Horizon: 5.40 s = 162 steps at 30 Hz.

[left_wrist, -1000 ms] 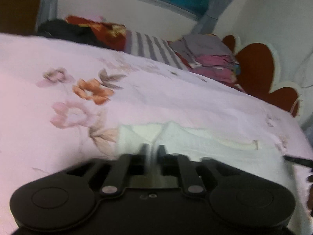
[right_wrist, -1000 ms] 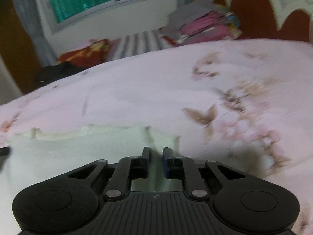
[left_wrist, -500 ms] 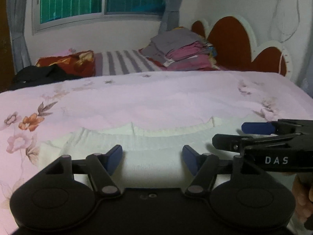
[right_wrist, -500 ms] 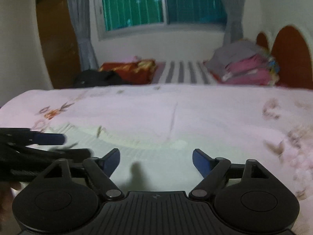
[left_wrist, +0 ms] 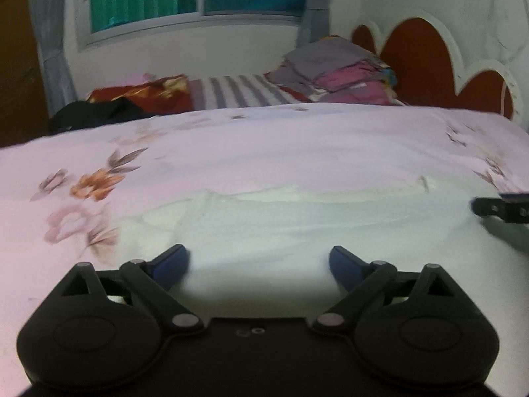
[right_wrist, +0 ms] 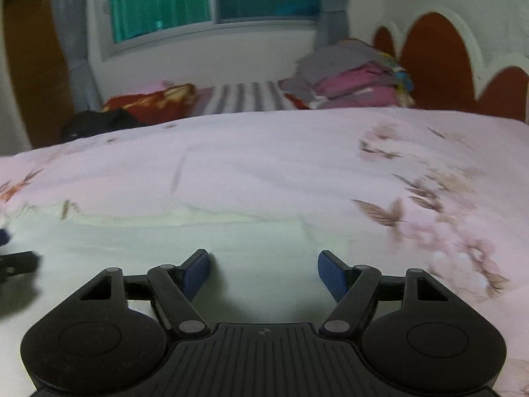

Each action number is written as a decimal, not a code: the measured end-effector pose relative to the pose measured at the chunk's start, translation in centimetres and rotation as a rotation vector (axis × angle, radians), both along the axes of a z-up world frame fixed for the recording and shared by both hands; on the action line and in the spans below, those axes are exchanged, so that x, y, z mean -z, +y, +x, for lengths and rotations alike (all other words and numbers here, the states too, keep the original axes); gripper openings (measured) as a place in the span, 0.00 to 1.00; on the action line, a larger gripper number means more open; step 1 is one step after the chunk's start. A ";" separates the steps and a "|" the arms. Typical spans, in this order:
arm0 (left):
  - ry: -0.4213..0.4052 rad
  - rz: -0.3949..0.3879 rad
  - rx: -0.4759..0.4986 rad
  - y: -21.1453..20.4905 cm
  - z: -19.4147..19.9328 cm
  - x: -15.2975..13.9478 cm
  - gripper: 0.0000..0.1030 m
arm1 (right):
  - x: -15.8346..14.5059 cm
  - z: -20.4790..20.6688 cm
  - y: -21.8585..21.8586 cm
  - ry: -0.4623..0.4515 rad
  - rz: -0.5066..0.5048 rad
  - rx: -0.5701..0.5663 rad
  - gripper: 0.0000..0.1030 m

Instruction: Fold small clothes

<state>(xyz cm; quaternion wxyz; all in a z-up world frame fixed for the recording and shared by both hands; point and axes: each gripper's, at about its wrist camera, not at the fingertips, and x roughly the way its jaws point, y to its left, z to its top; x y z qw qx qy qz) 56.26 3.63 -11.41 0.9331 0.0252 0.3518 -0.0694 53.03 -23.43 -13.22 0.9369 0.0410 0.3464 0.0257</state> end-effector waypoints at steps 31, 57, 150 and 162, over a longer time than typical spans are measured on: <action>0.039 0.026 0.070 -3.8 -9.4 -1.1 0.85 | -2.4 -9.2 5.8 0.031 -0.025 -0.217 0.70; 0.066 -0.028 -0.002 0.7 -19.5 -1.3 0.63 | -2.0 -19.1 5.9 0.119 0.045 -0.216 0.24; -0.051 -0.349 0.028 -14.2 -13.1 -8.2 0.07 | -4.0 -9.1 -10.3 0.029 0.553 -0.045 0.00; -0.028 -0.321 -0.009 -12.6 -12.4 -7.2 0.51 | -4.6 -10.5 -17.1 0.033 0.761 -0.062 0.61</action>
